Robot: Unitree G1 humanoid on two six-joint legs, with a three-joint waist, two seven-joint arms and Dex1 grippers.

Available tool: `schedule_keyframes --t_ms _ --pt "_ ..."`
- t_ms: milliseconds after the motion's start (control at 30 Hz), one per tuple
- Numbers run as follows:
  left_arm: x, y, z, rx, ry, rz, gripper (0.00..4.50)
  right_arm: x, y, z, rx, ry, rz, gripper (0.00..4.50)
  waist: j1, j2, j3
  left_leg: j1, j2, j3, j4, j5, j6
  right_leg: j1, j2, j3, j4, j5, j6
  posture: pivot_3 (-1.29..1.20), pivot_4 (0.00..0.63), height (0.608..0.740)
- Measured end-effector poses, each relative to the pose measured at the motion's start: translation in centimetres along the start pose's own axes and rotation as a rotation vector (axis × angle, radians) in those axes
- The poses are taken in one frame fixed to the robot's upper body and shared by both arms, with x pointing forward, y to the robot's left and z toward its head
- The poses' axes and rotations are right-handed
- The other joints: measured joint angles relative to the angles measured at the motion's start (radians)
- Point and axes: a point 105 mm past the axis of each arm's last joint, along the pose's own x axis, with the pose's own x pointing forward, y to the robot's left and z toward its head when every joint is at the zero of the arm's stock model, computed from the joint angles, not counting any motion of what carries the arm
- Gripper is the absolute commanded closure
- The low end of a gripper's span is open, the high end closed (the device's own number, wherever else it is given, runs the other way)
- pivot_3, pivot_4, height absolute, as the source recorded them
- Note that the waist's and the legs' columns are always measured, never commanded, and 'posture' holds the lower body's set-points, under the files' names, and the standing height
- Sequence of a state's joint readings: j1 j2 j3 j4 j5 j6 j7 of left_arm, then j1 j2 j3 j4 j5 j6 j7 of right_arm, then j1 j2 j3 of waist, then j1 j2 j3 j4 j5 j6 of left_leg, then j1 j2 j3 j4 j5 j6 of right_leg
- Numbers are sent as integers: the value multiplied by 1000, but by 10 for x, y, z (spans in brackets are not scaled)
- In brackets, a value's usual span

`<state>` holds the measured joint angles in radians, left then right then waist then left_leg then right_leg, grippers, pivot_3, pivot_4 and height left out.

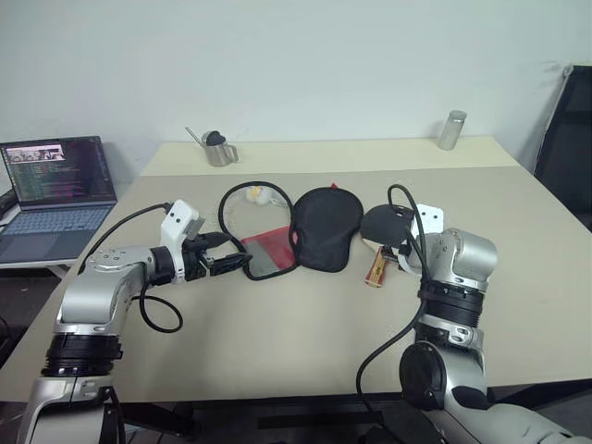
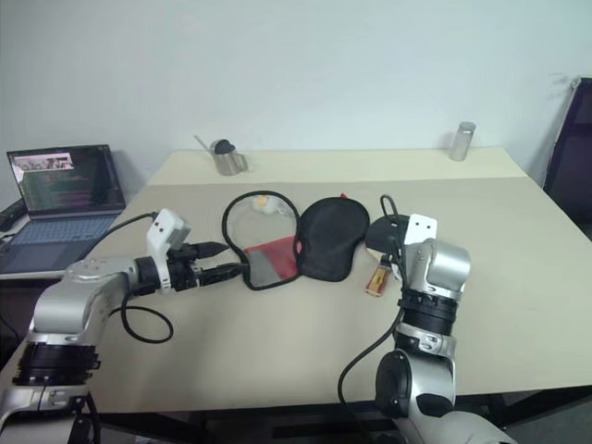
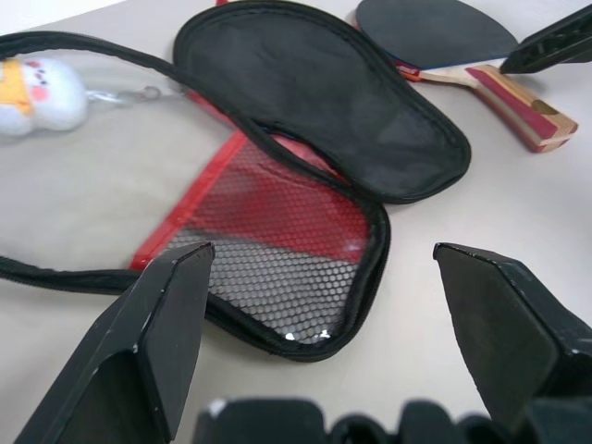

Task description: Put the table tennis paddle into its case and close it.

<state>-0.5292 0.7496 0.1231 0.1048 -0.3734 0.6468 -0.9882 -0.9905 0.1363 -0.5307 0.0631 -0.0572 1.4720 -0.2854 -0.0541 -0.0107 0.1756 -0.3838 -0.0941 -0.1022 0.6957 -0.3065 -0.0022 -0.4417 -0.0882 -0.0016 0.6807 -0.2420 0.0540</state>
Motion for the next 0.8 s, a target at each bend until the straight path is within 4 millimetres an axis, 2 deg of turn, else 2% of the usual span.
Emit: schedule_keyframes --t_ms 300,600,700,800 --pt "-1 -2 -4 -9 1 12 362 -4 14 7 16 -3 46 0 -3 0 0 0 0 0 -1 0 0 0 0 1 0 0 0 0 150 740" --pt "-1 -3 -4 -8 7 31 362 20 36 -5 -11 29 69 0 -6 -2 -1 2 1 2 -2 0 0 0 1 3 -1 0 0 0 150 740" --pt "-1 -3 -4 -11 6 32 320 26 41 -7 -15 23 58 605 -11 -5 -4 4 1 4 -2 0 0 1 2 5 0 1 -2 0 150 740" --pt "-1 -4 -3 -14 2 29 320 30 42 -8 -16 16 40 1635 -18 -8 -5 6 3 4 -2 0 0 2 3 6 0 2 -3 0 150 740"
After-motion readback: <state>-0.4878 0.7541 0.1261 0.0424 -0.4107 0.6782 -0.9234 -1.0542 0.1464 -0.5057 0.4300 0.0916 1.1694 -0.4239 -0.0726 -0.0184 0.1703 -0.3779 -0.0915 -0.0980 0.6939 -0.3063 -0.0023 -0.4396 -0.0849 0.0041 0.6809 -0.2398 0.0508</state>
